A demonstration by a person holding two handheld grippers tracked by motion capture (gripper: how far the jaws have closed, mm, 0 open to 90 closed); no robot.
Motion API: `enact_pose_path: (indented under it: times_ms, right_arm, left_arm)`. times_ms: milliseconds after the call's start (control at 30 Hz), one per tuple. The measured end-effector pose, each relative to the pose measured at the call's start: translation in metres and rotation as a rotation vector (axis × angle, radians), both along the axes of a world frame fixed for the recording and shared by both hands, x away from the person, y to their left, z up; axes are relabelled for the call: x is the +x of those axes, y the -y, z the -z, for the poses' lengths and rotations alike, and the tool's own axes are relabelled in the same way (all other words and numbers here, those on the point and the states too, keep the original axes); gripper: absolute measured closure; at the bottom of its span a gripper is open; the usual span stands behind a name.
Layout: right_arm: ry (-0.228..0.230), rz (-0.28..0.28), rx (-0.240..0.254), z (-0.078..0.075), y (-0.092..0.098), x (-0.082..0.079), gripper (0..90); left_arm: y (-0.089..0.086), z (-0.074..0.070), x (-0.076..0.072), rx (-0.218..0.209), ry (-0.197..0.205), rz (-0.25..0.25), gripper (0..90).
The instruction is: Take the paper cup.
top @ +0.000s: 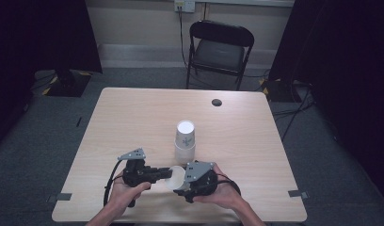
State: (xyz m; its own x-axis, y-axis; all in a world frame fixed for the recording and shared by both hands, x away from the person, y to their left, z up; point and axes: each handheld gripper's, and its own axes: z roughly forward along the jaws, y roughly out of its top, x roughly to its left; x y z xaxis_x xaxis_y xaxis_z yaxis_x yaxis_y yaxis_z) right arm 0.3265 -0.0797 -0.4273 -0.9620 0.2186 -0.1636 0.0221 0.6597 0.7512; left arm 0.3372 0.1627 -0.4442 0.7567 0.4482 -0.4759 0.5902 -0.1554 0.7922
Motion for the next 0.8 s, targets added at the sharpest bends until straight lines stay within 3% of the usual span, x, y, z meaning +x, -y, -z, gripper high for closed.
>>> enact_pose_path:
  times_ms: [100, 300, 433, 633, 800]
  right_arm:
    - [-0.014, 0.006, 0.012, 0.000, 0.001, 0.001, 28.4]
    - [0.023, 0.005, -0.003, 0.001, -0.006, -0.004, 21.9]
    - [0.030, 0.002, -0.012, 0.002, -0.009, -0.005, 20.6]
    - [0.035, -0.007, -0.021, 0.002, -0.013, -0.007, 19.4]
    - [0.067, -0.017, -0.046, 0.002, -0.016, -0.010, 20.9]
  left_arm:
    - [0.002, 0.000, 0.000, 0.000, -0.005, -0.007, 84.1]
    - [0.002, 0.000, 0.000, 0.004, -0.023, -0.002, 87.7]
    - [0.005, 0.003, 0.001, 0.028, -0.040, 0.002, 87.7]
    - [0.010, 0.003, -0.001, 0.066, -0.023, 0.009, 88.0]
    - [0.012, 0.004, -0.001, 0.098, -0.034, 0.014, 88.0]
